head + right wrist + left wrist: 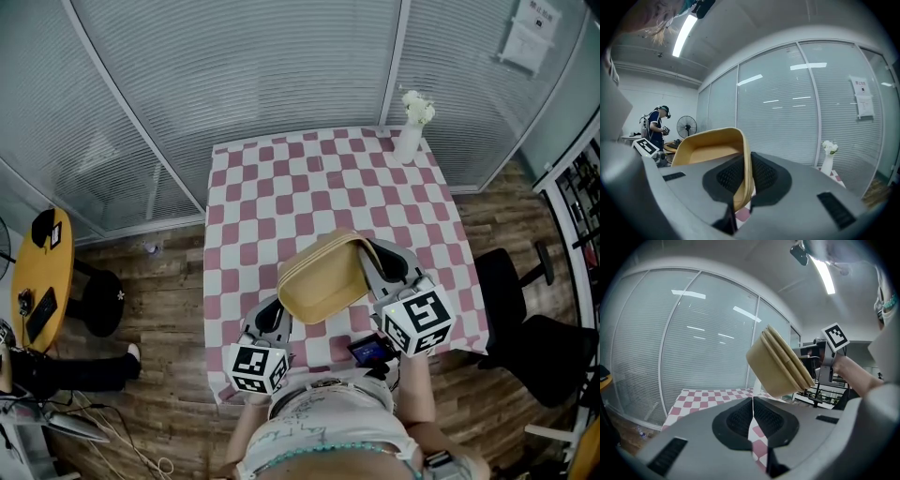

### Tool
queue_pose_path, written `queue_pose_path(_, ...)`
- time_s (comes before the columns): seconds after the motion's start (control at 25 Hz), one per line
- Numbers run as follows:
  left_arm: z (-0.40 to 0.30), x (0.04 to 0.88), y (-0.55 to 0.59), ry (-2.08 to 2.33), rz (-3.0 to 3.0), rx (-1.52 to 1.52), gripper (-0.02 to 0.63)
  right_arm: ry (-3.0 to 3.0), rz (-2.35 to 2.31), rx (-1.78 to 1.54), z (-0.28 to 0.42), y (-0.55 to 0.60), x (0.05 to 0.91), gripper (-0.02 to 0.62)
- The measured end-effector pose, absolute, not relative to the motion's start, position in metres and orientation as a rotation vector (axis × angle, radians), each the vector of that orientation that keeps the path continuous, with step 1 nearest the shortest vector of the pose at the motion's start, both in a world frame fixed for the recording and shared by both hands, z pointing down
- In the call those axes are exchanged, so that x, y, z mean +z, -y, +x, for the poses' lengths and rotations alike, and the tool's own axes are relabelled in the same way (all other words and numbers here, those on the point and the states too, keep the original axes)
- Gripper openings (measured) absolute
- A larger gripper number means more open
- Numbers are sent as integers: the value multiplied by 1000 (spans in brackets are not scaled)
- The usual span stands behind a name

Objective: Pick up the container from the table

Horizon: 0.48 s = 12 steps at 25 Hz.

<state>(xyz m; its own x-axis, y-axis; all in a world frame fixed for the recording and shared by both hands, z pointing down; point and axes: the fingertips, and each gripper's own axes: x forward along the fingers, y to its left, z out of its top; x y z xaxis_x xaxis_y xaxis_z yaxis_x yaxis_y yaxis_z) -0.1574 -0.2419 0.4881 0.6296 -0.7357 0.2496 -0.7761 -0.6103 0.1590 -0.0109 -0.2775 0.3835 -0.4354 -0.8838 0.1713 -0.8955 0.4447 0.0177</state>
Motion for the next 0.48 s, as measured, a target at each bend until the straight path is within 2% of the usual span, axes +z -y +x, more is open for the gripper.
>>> queue_pose_path(0.48, -151, 494, 236, 1194, 2605, 263, 15, 2535, 1579, 117, -9, 273, 384, 17)
